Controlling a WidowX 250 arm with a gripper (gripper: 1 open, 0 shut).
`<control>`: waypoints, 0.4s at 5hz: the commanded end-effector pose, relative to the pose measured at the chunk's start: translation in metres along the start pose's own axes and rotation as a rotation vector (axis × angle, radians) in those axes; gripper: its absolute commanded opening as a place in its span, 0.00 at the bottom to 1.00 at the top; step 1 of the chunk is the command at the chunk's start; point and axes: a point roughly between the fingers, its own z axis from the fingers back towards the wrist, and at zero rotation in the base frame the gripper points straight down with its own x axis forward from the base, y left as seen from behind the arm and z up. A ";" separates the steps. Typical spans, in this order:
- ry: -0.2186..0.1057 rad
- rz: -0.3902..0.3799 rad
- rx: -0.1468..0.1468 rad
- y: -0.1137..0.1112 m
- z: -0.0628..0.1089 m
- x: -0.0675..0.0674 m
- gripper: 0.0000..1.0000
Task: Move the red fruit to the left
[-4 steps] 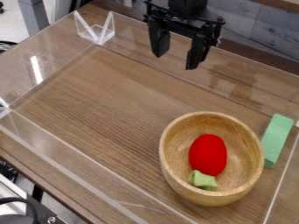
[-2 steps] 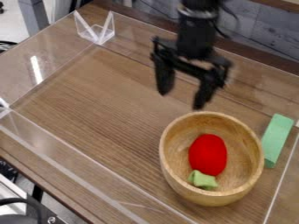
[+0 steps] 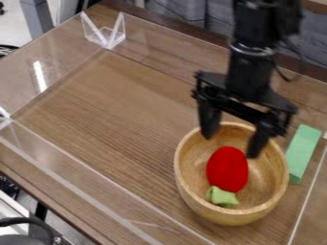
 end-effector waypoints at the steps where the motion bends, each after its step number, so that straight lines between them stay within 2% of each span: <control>1: -0.074 0.011 -0.023 -0.011 0.006 -0.002 1.00; 2: -0.103 0.023 -0.028 -0.013 -0.004 -0.002 1.00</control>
